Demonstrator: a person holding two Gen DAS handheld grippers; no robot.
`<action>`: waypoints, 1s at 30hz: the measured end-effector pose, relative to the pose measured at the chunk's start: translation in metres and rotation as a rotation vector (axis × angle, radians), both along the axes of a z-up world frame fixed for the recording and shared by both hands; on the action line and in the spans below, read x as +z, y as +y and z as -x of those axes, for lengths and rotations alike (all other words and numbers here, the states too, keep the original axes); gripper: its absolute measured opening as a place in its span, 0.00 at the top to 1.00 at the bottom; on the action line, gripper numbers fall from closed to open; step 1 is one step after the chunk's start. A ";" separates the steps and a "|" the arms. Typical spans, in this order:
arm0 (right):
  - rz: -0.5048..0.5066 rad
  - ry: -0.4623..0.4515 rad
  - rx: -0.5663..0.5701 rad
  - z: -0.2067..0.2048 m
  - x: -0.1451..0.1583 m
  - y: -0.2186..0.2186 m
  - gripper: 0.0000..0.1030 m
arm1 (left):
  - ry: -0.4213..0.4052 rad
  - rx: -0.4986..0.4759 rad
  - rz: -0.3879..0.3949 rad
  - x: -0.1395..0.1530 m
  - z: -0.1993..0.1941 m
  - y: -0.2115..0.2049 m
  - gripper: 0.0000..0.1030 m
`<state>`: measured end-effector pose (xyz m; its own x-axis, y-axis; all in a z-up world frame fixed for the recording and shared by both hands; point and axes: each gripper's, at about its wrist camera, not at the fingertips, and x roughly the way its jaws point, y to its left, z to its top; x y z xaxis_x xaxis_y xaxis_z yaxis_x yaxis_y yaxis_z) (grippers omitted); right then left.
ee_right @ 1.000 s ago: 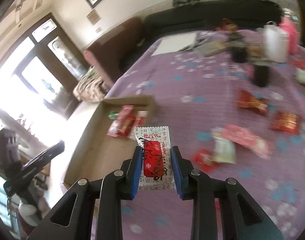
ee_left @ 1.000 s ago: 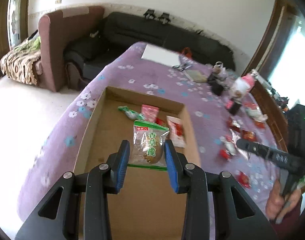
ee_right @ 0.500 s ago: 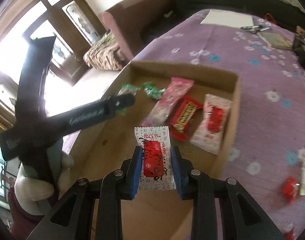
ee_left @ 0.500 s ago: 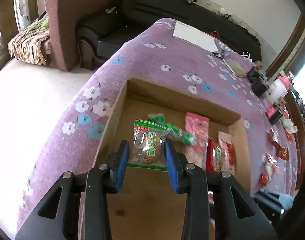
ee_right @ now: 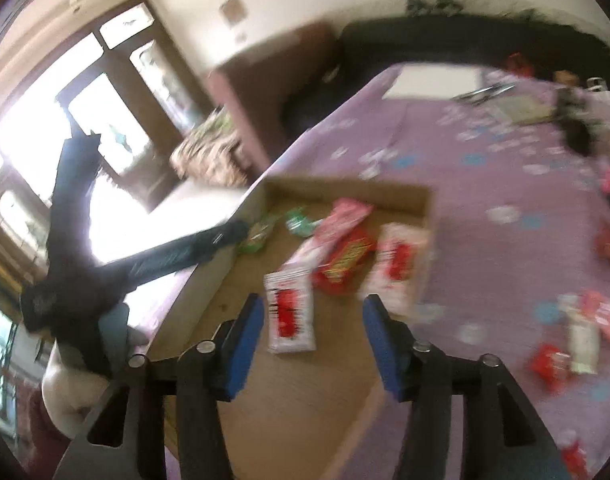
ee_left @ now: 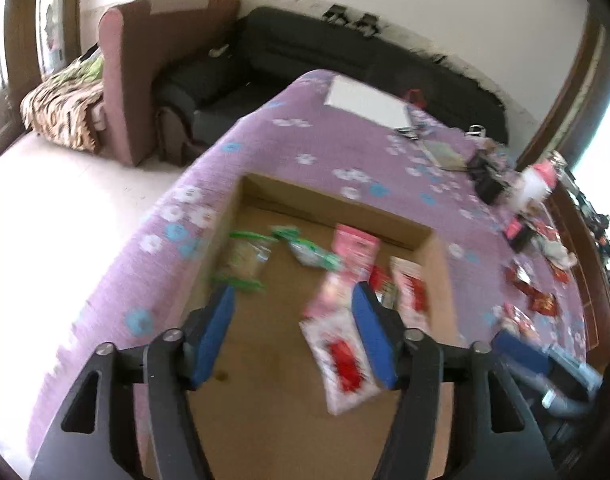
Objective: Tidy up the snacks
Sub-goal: 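Open both tools to drop the snacks into the tray, then grasp a red square candy with the right tool while the left grasps a small red candy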
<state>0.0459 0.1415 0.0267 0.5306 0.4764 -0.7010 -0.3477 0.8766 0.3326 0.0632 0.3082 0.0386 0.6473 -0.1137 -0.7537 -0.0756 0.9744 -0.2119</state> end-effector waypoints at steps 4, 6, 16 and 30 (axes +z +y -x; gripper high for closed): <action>0.007 -0.038 -0.099 0.013 0.011 -0.051 0.48 | -0.004 -0.049 -0.040 -0.012 0.006 -0.026 0.38; 0.028 -0.048 -0.163 0.022 0.014 -0.087 0.48 | 0.026 -0.043 -0.056 -0.019 0.003 -0.028 0.39; 0.083 0.029 -0.412 0.067 -0.014 -0.243 0.45 | 0.062 -0.030 0.014 -0.024 0.020 -0.009 0.39; 0.214 0.032 -0.116 0.071 -0.060 -0.180 0.45 | 0.021 -0.311 0.004 0.018 0.050 -0.151 0.35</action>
